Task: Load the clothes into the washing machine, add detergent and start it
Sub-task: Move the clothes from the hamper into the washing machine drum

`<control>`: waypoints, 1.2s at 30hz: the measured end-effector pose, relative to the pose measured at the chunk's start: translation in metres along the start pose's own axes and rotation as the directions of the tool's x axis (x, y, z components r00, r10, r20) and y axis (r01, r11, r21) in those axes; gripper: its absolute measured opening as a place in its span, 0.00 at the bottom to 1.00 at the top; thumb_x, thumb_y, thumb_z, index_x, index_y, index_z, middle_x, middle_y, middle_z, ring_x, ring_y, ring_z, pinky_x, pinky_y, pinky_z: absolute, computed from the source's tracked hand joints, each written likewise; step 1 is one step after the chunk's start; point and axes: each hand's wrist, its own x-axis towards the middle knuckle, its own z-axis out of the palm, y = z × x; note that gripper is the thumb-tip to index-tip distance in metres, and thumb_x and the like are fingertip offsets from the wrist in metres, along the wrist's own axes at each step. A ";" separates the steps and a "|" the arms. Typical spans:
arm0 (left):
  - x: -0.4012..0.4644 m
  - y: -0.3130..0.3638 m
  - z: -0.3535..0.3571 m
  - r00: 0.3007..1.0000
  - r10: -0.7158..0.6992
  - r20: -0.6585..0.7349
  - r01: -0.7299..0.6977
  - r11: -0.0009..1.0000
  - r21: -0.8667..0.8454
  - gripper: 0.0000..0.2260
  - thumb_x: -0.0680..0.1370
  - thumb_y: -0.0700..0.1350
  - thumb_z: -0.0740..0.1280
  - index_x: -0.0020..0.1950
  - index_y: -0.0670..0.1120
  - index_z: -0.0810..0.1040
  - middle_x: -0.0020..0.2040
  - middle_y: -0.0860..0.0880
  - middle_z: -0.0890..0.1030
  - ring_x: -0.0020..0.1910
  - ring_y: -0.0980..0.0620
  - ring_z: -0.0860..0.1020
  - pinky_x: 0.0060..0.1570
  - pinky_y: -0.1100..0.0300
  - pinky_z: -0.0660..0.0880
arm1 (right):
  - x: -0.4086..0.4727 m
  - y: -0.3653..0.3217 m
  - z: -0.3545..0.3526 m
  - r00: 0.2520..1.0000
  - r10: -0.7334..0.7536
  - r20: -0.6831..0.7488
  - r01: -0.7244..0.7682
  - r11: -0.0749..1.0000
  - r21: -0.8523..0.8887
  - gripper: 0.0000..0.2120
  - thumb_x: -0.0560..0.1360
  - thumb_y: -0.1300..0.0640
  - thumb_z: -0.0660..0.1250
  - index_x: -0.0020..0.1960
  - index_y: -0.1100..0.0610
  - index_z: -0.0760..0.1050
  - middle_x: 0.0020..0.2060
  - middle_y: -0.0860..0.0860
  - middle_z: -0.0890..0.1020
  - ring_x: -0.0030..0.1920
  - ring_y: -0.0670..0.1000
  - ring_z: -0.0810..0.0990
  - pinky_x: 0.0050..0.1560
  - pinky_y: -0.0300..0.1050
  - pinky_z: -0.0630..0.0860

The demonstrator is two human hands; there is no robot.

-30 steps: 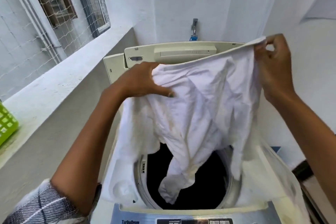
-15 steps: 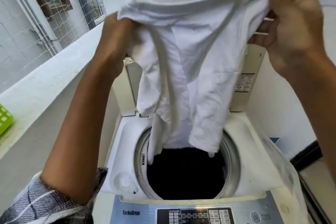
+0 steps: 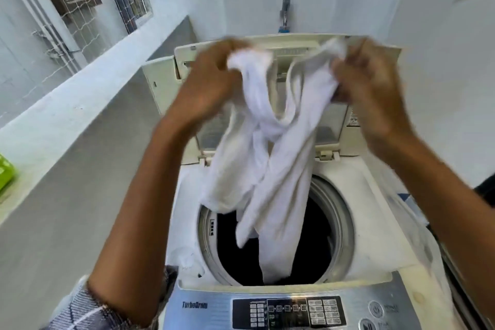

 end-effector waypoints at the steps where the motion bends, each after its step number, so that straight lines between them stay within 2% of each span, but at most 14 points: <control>1: -0.008 -0.023 0.012 0.996 -0.055 0.074 0.047 0.993 0.111 0.17 0.68 0.38 0.62 0.55 0.46 0.79 0.48 0.45 0.82 0.46 0.48 0.80 0.45 0.51 0.77 | -0.012 0.027 0.000 0.996 0.088 0.016 -0.085 0.989 -0.122 0.07 0.72 0.51 0.64 0.38 0.50 0.66 0.35 0.53 0.72 0.39 0.51 0.72 0.42 0.52 0.75; 2: -0.014 -0.048 0.020 0.981 -0.156 0.113 0.125 0.963 0.238 0.16 0.68 0.38 0.64 0.55 0.45 0.79 0.50 0.43 0.82 0.50 0.45 0.80 0.46 0.54 0.74 | -0.024 0.051 -0.001 0.984 0.179 0.018 -0.171 0.962 -0.211 0.08 0.70 0.50 0.64 0.38 0.50 0.67 0.35 0.53 0.72 0.39 0.51 0.72 0.44 0.52 0.74; 4: -0.030 -0.102 0.034 0.925 -0.367 0.102 0.289 0.851 0.438 0.15 0.72 0.36 0.67 0.59 0.46 0.77 0.54 0.43 0.81 0.55 0.43 0.79 0.50 0.59 0.72 | -0.052 0.102 -0.007 0.917 0.399 -0.001 -0.377 0.865 -0.332 0.06 0.71 0.55 0.67 0.42 0.52 0.70 0.37 0.49 0.75 0.43 0.51 0.74 0.47 0.50 0.72; 7: -0.067 -0.155 0.049 0.752 -0.638 0.164 0.436 0.669 0.602 0.22 0.75 0.42 0.68 0.68 0.46 0.68 0.61 0.41 0.78 0.59 0.43 0.77 0.57 0.56 0.71 | -0.099 0.152 -0.014 0.730 0.682 0.048 -0.603 0.675 -0.426 0.10 0.73 0.60 0.67 0.51 0.56 0.69 0.51 0.51 0.76 0.54 0.52 0.75 0.51 0.44 0.69; 8: -0.078 -0.164 0.054 0.702 -0.687 0.187 0.454 0.634 0.626 0.23 0.76 0.44 0.68 0.70 0.46 0.66 0.64 0.42 0.75 0.61 0.43 0.75 0.58 0.57 0.70 | -0.111 0.162 -0.015 0.677 0.733 0.060 -0.643 0.629 -0.437 0.10 0.73 0.60 0.67 0.53 0.55 0.69 0.55 0.51 0.75 0.57 0.51 0.74 0.52 0.42 0.67; 10: -0.092 -0.175 0.060 0.674 -0.715 0.188 0.484 0.619 0.618 0.23 0.77 0.47 0.66 0.71 0.47 0.66 0.69 0.44 0.72 0.64 0.45 0.73 0.60 0.58 0.69 | -0.123 0.170 -0.017 0.621 0.780 0.074 -0.674 0.580 -0.458 0.11 0.74 0.60 0.67 0.53 0.54 0.68 0.58 0.51 0.73 0.61 0.49 0.71 0.54 0.40 0.65; 13: -0.104 -0.178 0.067 0.685 -0.705 0.183 0.535 0.657 0.531 0.20 0.78 0.50 0.65 0.69 0.47 0.69 0.67 0.45 0.73 0.62 0.47 0.74 0.56 0.60 0.68 | -0.130 0.170 -0.019 0.601 0.795 0.082 -0.685 0.566 -0.459 0.10 0.75 0.59 0.65 0.56 0.54 0.70 0.56 0.49 0.71 0.59 0.47 0.69 0.55 0.41 0.65; 16: -0.111 -0.174 0.077 0.699 -0.686 0.203 0.535 0.690 0.488 0.17 0.79 0.50 0.64 0.66 0.47 0.73 0.62 0.46 0.77 0.58 0.48 0.76 0.53 0.60 0.69 | -0.135 0.166 -0.023 0.625 0.778 0.068 -0.688 0.589 -0.423 0.09 0.75 0.58 0.65 0.55 0.52 0.71 0.56 0.50 0.74 0.56 0.48 0.73 0.55 0.44 0.71; 19: -0.122 -0.170 0.091 0.711 -0.657 0.251 0.534 0.737 0.414 0.08 0.79 0.51 0.64 0.56 0.51 0.76 0.56 0.46 0.80 0.51 0.48 0.79 0.53 0.56 0.73 | -0.142 0.158 -0.030 0.650 0.758 0.060 -0.698 0.625 -0.349 0.06 0.75 0.58 0.64 0.50 0.48 0.72 0.51 0.49 0.78 0.53 0.50 0.78 0.56 0.51 0.76; 21: -0.129 -0.165 0.106 0.720 -0.618 0.317 0.517 0.781 0.350 0.03 0.79 0.50 0.64 0.51 0.54 0.76 0.52 0.48 0.80 0.46 0.51 0.78 0.55 0.54 0.75 | -0.148 0.150 -0.039 0.672 0.738 0.056 -0.695 0.656 -0.296 0.07 0.76 0.60 0.64 0.49 0.49 0.74 0.49 0.51 0.80 0.51 0.52 0.80 0.56 0.51 0.76; 24: -0.137 -0.151 0.139 0.720 -0.519 0.461 0.460 0.854 0.243 0.06 0.80 0.48 0.63 0.54 0.52 0.78 0.50 0.55 0.80 0.49 0.54 0.79 0.55 0.55 0.76 | -0.159 0.140 -0.060 0.691 0.723 0.031 -0.697 0.676 -0.239 0.06 0.76 0.61 0.65 0.50 0.51 0.76 0.47 0.51 0.82 0.50 0.52 0.81 0.55 0.49 0.76; 28: -0.134 -0.126 0.197 0.693 -0.407 0.595 0.416 0.900 0.132 0.07 0.80 0.48 0.63 0.56 0.55 0.78 0.52 0.55 0.82 0.51 0.57 0.79 0.56 0.56 0.76 | -0.168 0.133 -0.105 0.705 0.705 -0.077 -0.706 0.686 -0.179 0.07 0.76 0.63 0.65 0.49 0.53 0.77 0.43 0.49 0.84 0.46 0.48 0.82 0.51 0.45 0.76; 33: -0.108 -0.087 0.280 0.644 -0.309 0.700 0.419 0.908 0.015 0.10 0.75 0.57 0.63 0.53 0.59 0.78 0.51 0.56 0.82 0.49 0.54 0.80 0.54 0.53 0.78 | -0.161 0.136 -0.190 0.690 0.685 -0.234 -0.718 0.688 -0.105 0.07 0.76 0.65 0.64 0.51 0.57 0.76 0.43 0.52 0.84 0.44 0.49 0.83 0.44 0.36 0.77; 36: -0.082 -0.070 0.339 0.643 -0.239 0.728 0.365 0.931 -0.016 0.07 0.79 0.50 0.62 0.53 0.61 0.76 0.49 0.58 0.81 0.46 0.57 0.80 0.51 0.57 0.78 | -0.153 0.155 -0.250 0.658 0.686 -0.311 -0.737 0.671 -0.078 0.08 0.77 0.65 0.63 0.51 0.55 0.77 0.43 0.52 0.84 0.44 0.47 0.83 0.43 0.35 0.78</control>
